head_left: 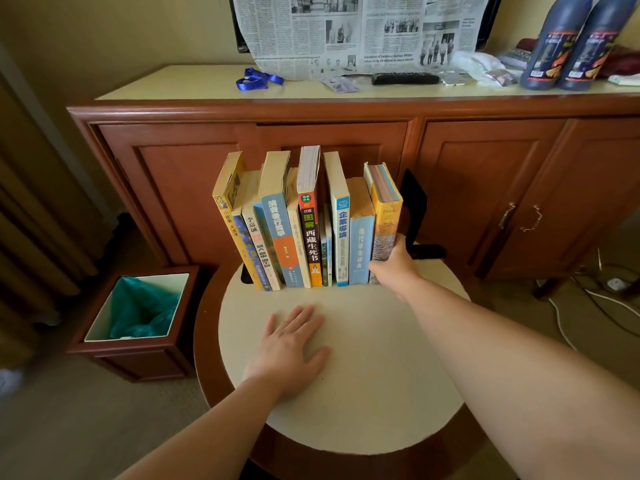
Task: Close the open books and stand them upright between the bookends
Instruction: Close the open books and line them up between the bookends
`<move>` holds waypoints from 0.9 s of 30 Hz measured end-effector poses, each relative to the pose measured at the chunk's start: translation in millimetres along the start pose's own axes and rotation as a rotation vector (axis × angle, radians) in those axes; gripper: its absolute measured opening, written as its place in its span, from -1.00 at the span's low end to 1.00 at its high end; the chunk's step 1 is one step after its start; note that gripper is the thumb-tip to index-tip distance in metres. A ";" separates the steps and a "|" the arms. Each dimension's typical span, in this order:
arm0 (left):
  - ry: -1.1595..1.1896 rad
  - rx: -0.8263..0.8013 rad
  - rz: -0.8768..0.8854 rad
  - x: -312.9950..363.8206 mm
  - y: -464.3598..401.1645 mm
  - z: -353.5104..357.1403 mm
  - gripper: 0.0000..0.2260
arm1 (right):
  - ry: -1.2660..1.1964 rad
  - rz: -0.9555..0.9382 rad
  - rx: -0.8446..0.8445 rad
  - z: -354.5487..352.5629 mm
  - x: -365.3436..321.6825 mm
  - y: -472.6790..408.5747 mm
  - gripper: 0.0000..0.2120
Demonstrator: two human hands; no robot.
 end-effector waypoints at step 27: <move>0.157 0.089 -0.071 -2.5 6.2 -10.3 -0.41 | 0.818 -0.217 -0.065 35.6 63.2 110.1 -0.28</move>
Point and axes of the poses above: each hand's wrist, its own y-axis away from the middle knuckle, its own z-axis out of the palm, x = y × z, the point moved 6 cm from there along -y, towards the middle knuckle, and after that the axes turned 14 degrees about -y, right-handed, at the moved point
